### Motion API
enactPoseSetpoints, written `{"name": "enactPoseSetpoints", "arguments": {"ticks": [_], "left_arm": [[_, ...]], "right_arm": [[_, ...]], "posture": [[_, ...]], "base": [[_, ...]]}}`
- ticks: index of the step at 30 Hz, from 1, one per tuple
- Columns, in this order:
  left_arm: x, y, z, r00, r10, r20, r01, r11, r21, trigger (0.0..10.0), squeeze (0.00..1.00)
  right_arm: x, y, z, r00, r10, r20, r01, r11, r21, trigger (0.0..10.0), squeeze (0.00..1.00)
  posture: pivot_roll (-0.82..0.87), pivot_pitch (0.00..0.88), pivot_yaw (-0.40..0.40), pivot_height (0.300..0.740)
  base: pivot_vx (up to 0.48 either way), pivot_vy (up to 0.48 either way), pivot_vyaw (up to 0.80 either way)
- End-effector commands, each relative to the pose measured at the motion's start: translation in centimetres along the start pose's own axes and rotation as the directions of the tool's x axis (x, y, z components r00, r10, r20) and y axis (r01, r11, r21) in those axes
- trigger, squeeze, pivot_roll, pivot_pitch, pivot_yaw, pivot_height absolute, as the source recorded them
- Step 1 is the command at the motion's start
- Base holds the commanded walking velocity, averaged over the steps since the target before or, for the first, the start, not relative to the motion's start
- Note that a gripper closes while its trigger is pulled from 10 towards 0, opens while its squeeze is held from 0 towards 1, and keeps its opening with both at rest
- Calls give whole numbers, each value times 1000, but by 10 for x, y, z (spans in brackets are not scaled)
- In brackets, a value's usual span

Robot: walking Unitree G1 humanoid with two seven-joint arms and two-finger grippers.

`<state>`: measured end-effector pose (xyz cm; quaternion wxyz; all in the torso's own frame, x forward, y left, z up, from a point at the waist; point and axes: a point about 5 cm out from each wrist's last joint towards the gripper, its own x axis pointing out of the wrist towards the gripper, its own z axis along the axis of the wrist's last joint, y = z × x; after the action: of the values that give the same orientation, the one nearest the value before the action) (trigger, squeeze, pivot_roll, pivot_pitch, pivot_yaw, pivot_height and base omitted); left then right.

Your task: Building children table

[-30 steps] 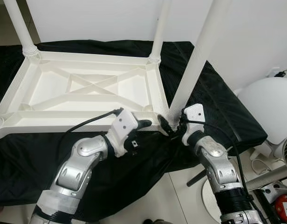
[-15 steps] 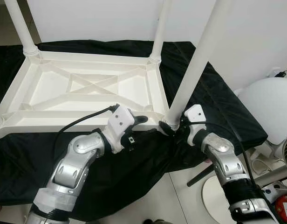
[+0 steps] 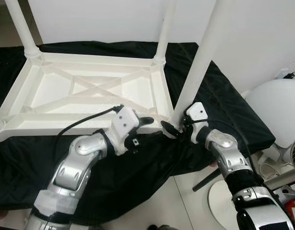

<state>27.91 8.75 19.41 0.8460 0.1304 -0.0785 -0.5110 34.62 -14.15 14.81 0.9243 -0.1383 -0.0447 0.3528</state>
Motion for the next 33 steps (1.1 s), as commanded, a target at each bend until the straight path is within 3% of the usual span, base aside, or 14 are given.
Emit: {"name": "enactPoseSetpoints", "arguments": {"ticks": [1,11,12,14,21,22,25,26,28,29,31,32,33], "left_arm": [[0,1,-3,1000,23,-9,-24,1000,-18,10000,0],[4,0,-3,1000,0,-4,0,1000,-22,10000,0],[5,0,-3,1000,-4,-3,4,1000,-23,10000,0],[5,0,-3,1000,-6,-2,6,1000,-23,10000,0],[8,-2,-4,1000,-11,4,11,1000,-27,10000,0],[8,-2,-4,1000,-11,4,11,1000,-27,10000,0],[8,-4,-5,1000,-10,7,10,999,-31,10000,0],[8,-5,-5,1000,-9,9,9,999,-34,10000,0],[8,-5,-5,1000,-9,9,9,999,-34,10000,0],[9,-6,-5,1000,-7,11,8,999,-36,10000,0],[9,-6,-5,1000,-7,11,8,999,-36,10000,0],[9,-6,-6,1000,-6,11,6,999,-37,10000,0],[8,-7,-7,1000,-4,12,4,999,-38,10000,0]], "right_arm": [[1,3,-4,1000,18,-9,-18,1000,1,0,0],[-8,8,-12,1000,3,10,-3,999,32,0,0],[-10,8,-12,1000,-23,15,22,998,62,10000,0],[-11,8,-11,999,-41,19,39,996,85,10000,0],[-9,14,-8,951,-307,-44,310,934,175,10000,0],[-9,14,-8,951,-307,-44,310,934,175,10000,0],[-7,19,-6,917,-393,-75,399,889,225,10000,0],[-6,22,-6,885,-457,-93,465,851,244,10000,0],[-6,22,-6,885,-457,-93,465,851,244,10000,0],[-6,25,-4,858,-502,-111,513,820,256,10000,0],[-6,25,-4,858,-502,-111,513,820,256,10000,0],[-7,27,-3,818,-560,-129,573,776,264,10000,0],[-7,30,-1,756,-640,-140,650,708,275,10000,0]], "posture": [[90,110,-55,740],[62,104,-37,740],[54,103,-36,740],[54,103,-36,740],[41,100,-55,740],[41,100,-55,740],[41,98,-62,740],[42,94,-71,740],[42,94,-71,740],[42,94,-71,740],[42,94,-71,740],[43,90,-82,740],[46,85,-87,740]], "base": [[0,0,0],[0,0,0],[0,0,0],[0,0,0],[0,0,0],[0,0,0],[0,0,0],[0,0,0],[0,0,0],[0,0,0],[0,0,0],[0,0,0],[0,0,0]]}}
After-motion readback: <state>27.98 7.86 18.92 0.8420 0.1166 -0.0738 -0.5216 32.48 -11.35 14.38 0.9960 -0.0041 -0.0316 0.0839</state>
